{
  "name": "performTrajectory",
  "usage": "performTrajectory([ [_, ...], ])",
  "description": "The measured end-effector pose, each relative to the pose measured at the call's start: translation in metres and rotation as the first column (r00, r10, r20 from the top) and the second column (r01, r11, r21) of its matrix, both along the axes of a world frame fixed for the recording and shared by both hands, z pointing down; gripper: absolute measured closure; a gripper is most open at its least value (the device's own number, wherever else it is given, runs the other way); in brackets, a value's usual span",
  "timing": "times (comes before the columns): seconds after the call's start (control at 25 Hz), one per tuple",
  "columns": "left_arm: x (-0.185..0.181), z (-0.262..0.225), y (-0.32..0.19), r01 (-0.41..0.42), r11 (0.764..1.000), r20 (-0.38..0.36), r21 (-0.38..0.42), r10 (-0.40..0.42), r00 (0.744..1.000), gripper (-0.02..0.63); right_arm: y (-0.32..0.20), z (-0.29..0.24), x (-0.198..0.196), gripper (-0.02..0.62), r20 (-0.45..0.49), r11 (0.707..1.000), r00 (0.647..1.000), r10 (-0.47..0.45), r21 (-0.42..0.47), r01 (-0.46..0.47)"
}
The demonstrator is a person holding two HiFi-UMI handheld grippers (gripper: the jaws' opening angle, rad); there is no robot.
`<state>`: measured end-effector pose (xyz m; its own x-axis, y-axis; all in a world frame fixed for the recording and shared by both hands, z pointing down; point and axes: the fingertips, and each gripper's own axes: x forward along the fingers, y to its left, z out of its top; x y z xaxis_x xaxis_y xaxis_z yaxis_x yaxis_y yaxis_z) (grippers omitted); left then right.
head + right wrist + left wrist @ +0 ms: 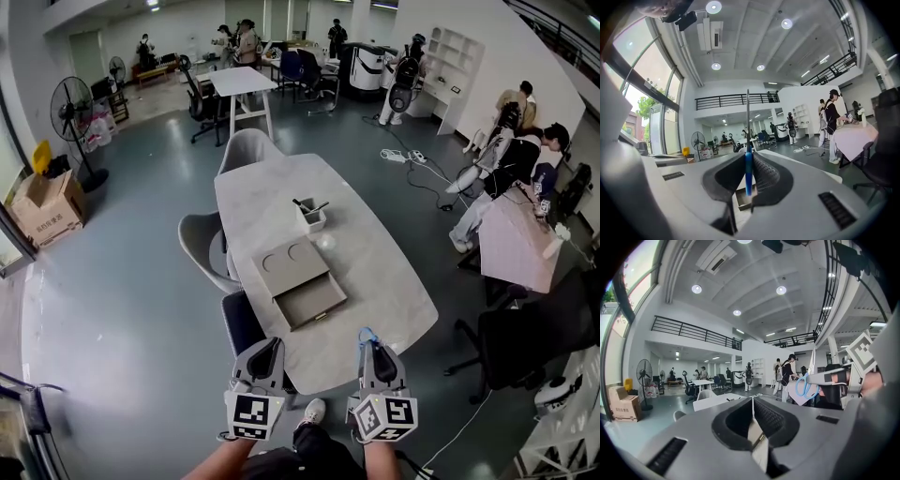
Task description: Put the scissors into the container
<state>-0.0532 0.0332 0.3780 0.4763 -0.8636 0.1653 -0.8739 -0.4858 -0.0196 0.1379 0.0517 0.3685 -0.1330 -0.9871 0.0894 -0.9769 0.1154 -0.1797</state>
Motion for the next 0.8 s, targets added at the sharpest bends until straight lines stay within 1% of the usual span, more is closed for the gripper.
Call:
performTrajectory([
  [0.32, 0.023, 0.002, -0.058, 0.054, 0.998, 0.014, -0.023, -0.053, 0.998, 0.584, -0.068, -0.002, 0.030, 0.558, 0.011, 0.999, 0.999, -0.047, -0.017, 0.047],
  [0.56, 0.041, 0.013, -0.098, 0.101, 0.994, 0.024, -0.036, -0.100, 0.995, 0.584, -0.114, 0.010, 0.051, 0.558, 0.022, 0.996, 0.996, -0.084, -0.031, 0.085],
  [0.8, 0.048, 0.019, -0.126, 0.156, 0.987, 0.032, -0.041, -0.155, 0.987, 0.584, -0.147, 0.021, 0.058, 0.558, 0.016, 0.987, 0.989, -0.149, -0.058, 0.150],
])
